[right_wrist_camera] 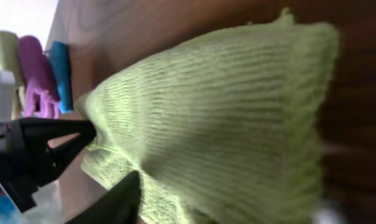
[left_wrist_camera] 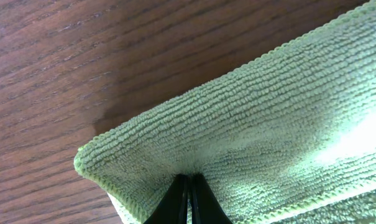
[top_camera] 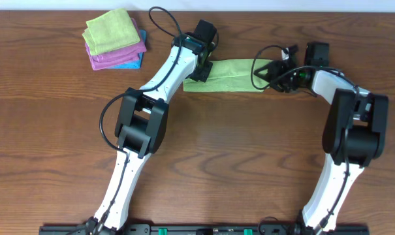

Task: Fold the cloth
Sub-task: 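Grasp the strip's right end and fold it left toward the left gripper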

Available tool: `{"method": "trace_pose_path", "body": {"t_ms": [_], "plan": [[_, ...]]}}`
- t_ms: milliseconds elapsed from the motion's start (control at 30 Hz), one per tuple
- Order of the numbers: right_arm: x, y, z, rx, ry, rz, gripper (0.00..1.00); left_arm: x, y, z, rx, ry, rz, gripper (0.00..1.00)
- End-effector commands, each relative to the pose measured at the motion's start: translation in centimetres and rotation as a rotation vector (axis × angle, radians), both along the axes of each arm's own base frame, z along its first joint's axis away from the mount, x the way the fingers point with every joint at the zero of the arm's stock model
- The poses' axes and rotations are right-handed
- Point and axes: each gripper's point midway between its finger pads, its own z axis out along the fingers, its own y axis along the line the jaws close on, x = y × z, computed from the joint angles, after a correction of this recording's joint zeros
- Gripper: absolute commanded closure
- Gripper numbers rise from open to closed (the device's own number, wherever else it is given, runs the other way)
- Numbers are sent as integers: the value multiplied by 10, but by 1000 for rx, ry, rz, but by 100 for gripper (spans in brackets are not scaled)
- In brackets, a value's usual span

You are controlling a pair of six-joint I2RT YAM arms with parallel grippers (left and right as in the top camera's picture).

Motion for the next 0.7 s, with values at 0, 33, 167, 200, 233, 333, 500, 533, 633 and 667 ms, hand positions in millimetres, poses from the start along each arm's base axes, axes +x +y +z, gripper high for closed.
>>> {"method": "trace_pose_path", "body": {"t_ms": [0,33,167,200,233,333,500,533,633,667], "plan": [[-24,-29,-71,-159,181,-106,63,-22,-7,-25,-14,97,-18,94],[-23,-31,-71,-162,175,-110,67,-22,-7,-25,-14,97,-18,94],[-11,-33,-66,-157,129,-133,98,-22,-7,-25,-14,97,-18,94],[-8,-33,-65,-153,122,-143,99,-22,-7,-25,-14,97,-18,94],[-4,-33,-63,-150,110,-151,99,-22,-7,-25,-13,98,-18,94],[4,-31,-56,-134,79,-144,99,-22,-7,-25,-13,98,-18,94],[16,-16,-32,-56,32,-93,98,-22,-7,-25,-13,98,-18,94],[18,-12,-26,-49,28,-84,98,-22,-6,-25,-13,98,-17,94],[23,-1,-5,-67,-7,-26,99,-21,-4,-25,-14,97,-13,94],[25,3,3,-80,-24,-6,98,-20,-4,-25,-14,97,-11,94]]}}
